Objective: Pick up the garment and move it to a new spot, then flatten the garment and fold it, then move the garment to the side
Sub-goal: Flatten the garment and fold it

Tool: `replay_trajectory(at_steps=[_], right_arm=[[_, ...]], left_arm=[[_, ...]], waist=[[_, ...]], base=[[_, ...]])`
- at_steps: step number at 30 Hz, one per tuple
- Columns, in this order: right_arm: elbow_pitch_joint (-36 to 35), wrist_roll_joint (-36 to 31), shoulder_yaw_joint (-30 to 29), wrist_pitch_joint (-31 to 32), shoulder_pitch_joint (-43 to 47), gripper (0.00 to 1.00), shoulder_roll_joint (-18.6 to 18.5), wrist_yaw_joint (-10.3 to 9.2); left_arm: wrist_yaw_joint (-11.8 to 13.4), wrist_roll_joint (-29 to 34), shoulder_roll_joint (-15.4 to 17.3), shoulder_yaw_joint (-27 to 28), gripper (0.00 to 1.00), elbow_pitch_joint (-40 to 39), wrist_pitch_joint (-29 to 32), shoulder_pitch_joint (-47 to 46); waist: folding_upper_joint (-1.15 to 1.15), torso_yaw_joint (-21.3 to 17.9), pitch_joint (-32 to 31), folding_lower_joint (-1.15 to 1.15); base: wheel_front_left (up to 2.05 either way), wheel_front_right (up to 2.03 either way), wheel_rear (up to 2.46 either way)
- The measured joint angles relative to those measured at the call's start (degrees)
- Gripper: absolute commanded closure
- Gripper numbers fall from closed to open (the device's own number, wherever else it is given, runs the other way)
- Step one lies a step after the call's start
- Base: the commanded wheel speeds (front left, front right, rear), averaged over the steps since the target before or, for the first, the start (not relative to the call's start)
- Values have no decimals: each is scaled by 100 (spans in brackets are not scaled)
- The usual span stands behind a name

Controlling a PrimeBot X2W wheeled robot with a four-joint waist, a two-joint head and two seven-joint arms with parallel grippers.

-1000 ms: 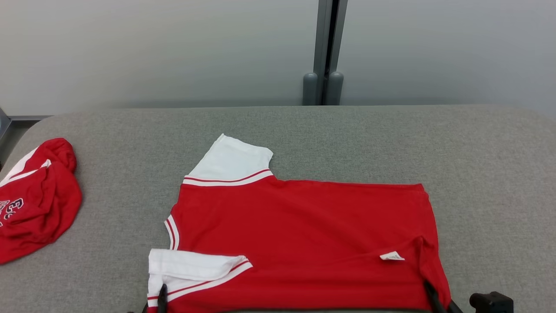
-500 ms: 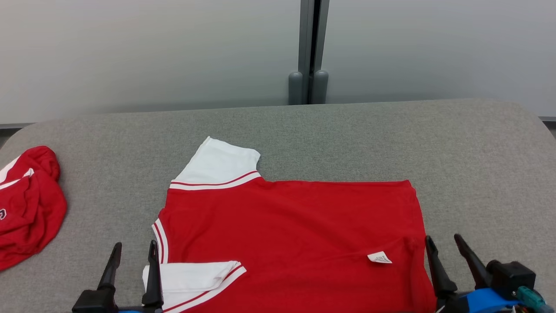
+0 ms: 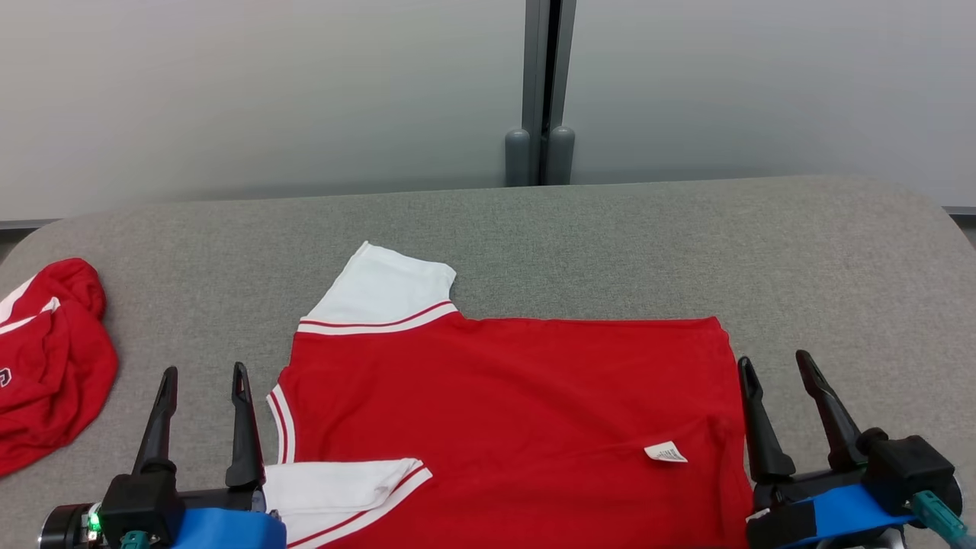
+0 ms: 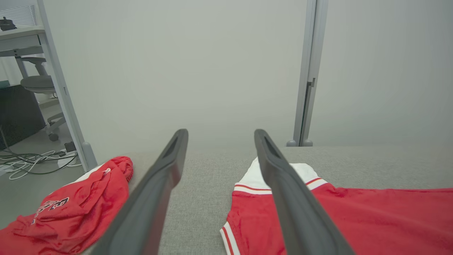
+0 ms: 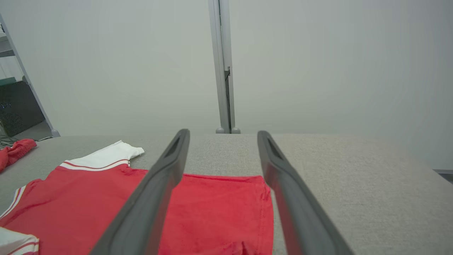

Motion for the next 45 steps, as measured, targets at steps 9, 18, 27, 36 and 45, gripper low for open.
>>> replay_trajectory(at_steps=[9,18,27,36,45], right_arm=[[190,-102,-56,0,25,0,37,0],[1063,-140,145,22,-1256,0,-573,0],[2227,12,643,616,-2914,0,-868,0],[2635,223,1096,413,-3679,0,-791,0],[2911,372,1393,168,-4133,0,-690,0]], left_arm=[[-101,91,49,22,0,210,0,-53],[-312,10,786,-81,0,961,-1,-1835],[-385,-860,1581,-1357,0,2374,380,-4067],[-386,-2006,2095,-2824,0,3484,1131,-5412],[-386,-2802,2368,-3929,0,4303,1484,-5948]], waist=[[1,-44,121,0],[1,-196,597,0],[2,-571,1415,2],[3,-905,2242,2],[2,-1087,2756,1]], base=[[0,0,0],[0,0,0],[0,0,0],[0,0,0],[0,0,0]])
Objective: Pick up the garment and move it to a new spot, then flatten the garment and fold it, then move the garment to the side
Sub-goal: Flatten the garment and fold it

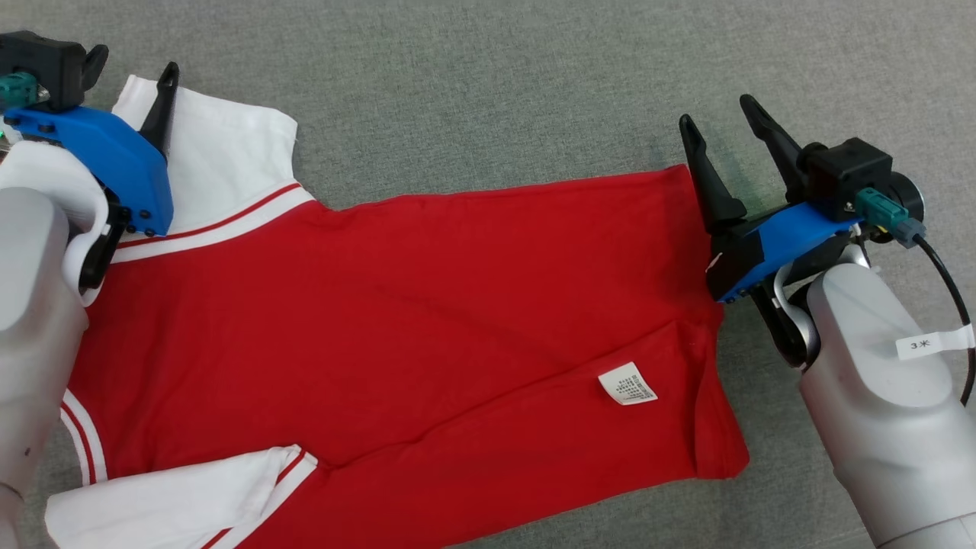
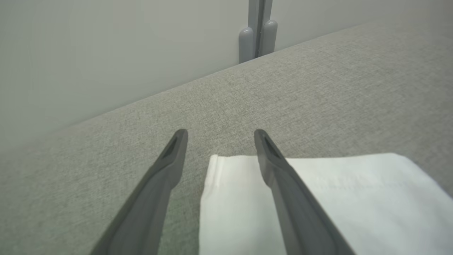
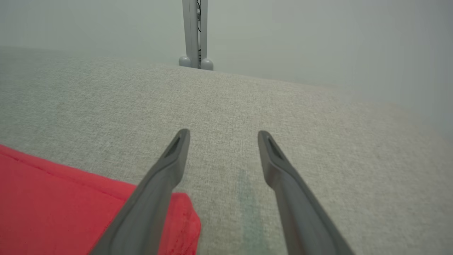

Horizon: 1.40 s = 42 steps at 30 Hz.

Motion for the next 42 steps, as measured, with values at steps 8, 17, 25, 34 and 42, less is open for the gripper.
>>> replay_trajectory(at_steps=[8,17,25,34,42], right_arm=[[170,87,229,-94,-253,0,53,0],[304,179,319,-145,-263,0,-21,0],[445,307,474,-149,-233,0,-63,0],[449,939,895,485,-136,0,-222,0],[511,1170,1190,1089,-73,0,-286,0]], left_arm=[[0,-945,105,-392,0,288,197,-151],[0,-1764,181,-907,9,270,700,-171],[0,-2325,254,-1063,100,199,401,-66],[0,-2504,311,-1393,100,93,-52,-30],[0,-2570,300,-1705,100,37,-260,-59]], waist=[[-2,-78,120,-1],[-2,-45,-21,-2],[-3,-14,-124,-1],[-3,74,-367,-2],[-3,231,-392,-1]], base=[[0,0,0],[0,0,0],[0,0,0],[0,0,0],[0,0,0]])
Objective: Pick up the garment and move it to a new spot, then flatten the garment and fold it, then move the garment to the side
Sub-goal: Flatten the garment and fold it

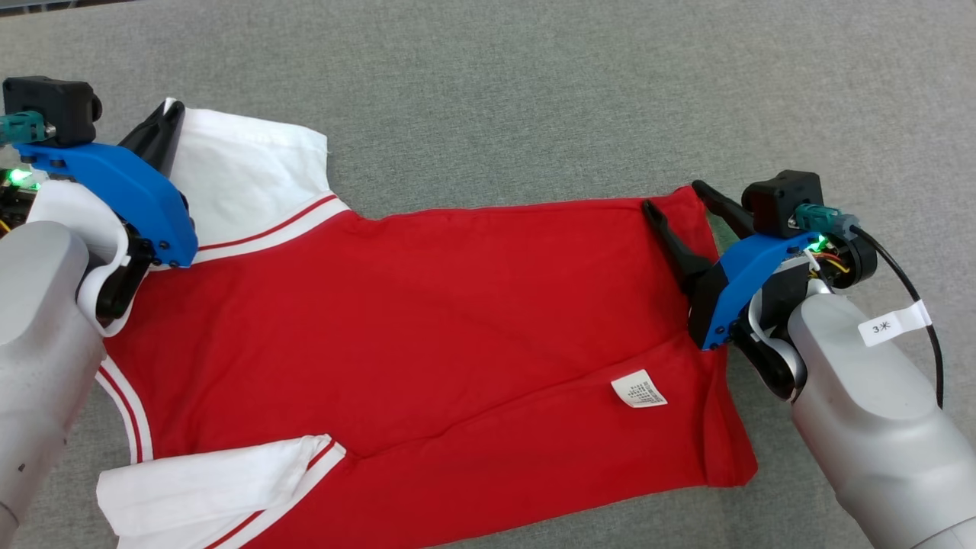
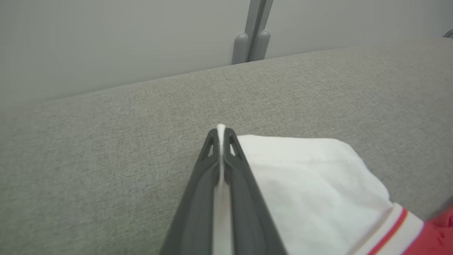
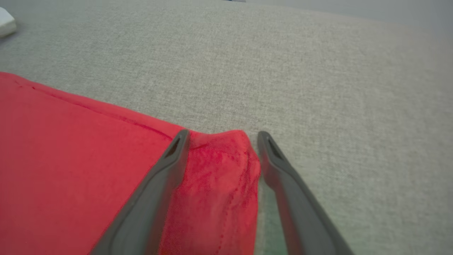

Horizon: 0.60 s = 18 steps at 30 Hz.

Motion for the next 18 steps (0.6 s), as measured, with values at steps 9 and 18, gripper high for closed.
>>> replay_trajectory(at_steps=[9,18], right_arm=[[87,30,74,180,-6,100,-56,0],[189,-311,-263,-555,-240,100,-42,1]], left_arm=[[0,-121,-41,-270,100,-4,-283,-117],[0,-151,-133,-325,100,66,-920,-265]], waist=[[0,131,18,0],[1,310,-106,1]], base=[[0,0,0],[0,0,0]])
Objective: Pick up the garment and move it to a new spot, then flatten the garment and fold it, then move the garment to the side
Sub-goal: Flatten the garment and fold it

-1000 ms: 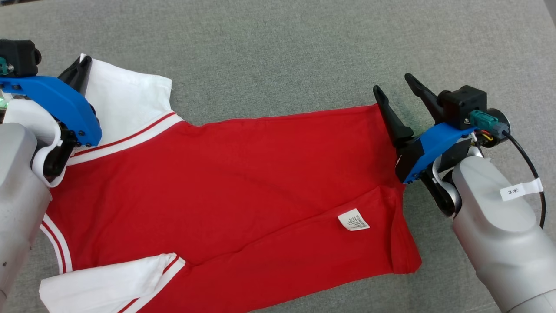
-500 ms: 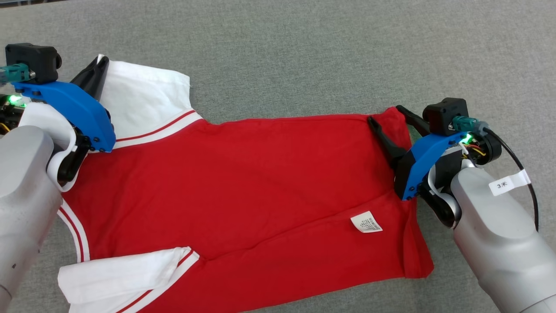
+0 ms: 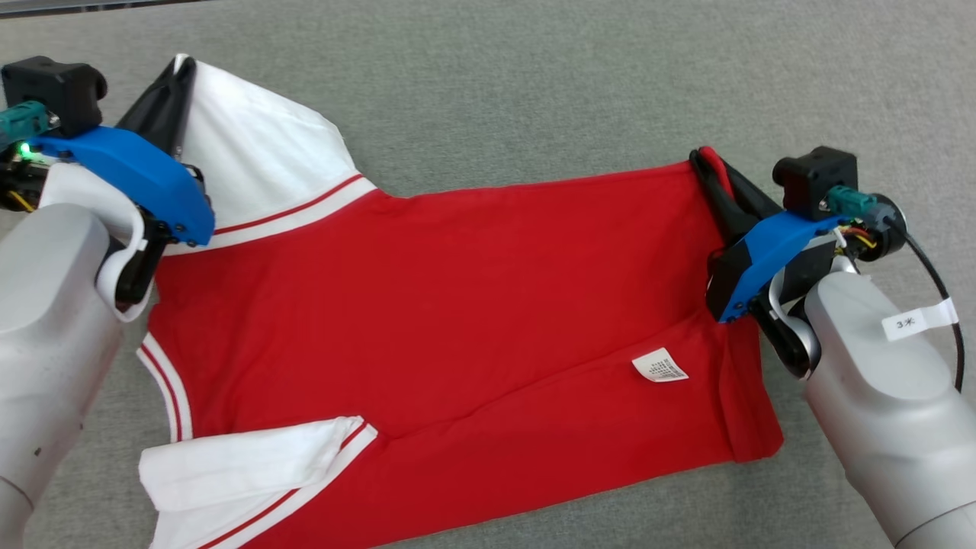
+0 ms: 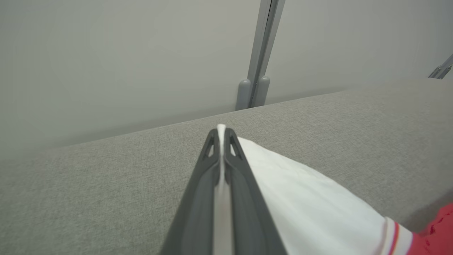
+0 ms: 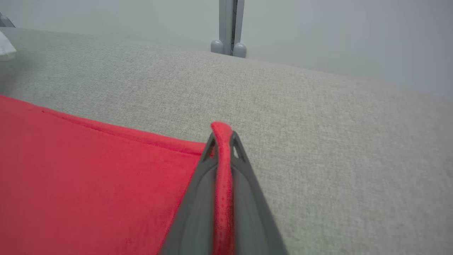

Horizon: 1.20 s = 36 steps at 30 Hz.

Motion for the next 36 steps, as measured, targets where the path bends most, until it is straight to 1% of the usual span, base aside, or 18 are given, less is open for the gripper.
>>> replay_trajectory(at_steps=[3,5,8,12,15,16,19,21,26,30,36], right_arm=[[245,-124,-40,-171,4,100,73,-1],[368,-164,-58,-277,9,100,138,0],[527,-199,-114,-423,53,100,133,-1],[610,-242,-238,-587,175,100,134,-1],[622,-285,-346,-648,307,100,113,-1],[617,-294,-382,-666,364,100,111,-1],[554,-333,-500,-687,534,100,98,-1],[463,-397,-604,-693,659,100,85,-1],[138,-534,-868,-697,998,100,90,-1],[-69,-615,-1025,-698,1251,100,116,-1],[-385,-742,-1269,-701,1655,100,136,-1]], left_arm=[[0,-43,-66,-29,100,-93,-122,41],[0,-47,-58,-69,100,-213,-172,148],[0,-79,-22,-181,100,-519,-220,419],[0,-38,219,-71,100,-949,-274,801],[71,71,333,198,100,-1499,-289,1232],[114,118,359,309,100,-1711,-290,1394],[348,393,459,672,100,-2434,-290,1940],[489,557,469,921,100,-2907,-290,2334],[808,923,522,1236,100,-3810,-291,3199],[1014,1032,580,1383,100,-4354,-291,3762],[1266,1051,669,1393,100,-4818,-291,4346]], waist=[[0,109,-86,0],[0,161,-139,0],[0,242,-207,0],[0,303,-284,-1],[0,357,-348,0],[0,380,-369,0],[0,451,-433,-1],[0,502,-477,-1],[0,601,-581,-1],[0,652,-667,-1],[0,769,-756,-1]], base=[[0,0,0],[0,0,0],[0,0,0],[0,0,0],[0,0,0],[0,0,0],[0,0,0],[0,0,0],[0,0,0],[0,0,0],[0,0,0]])
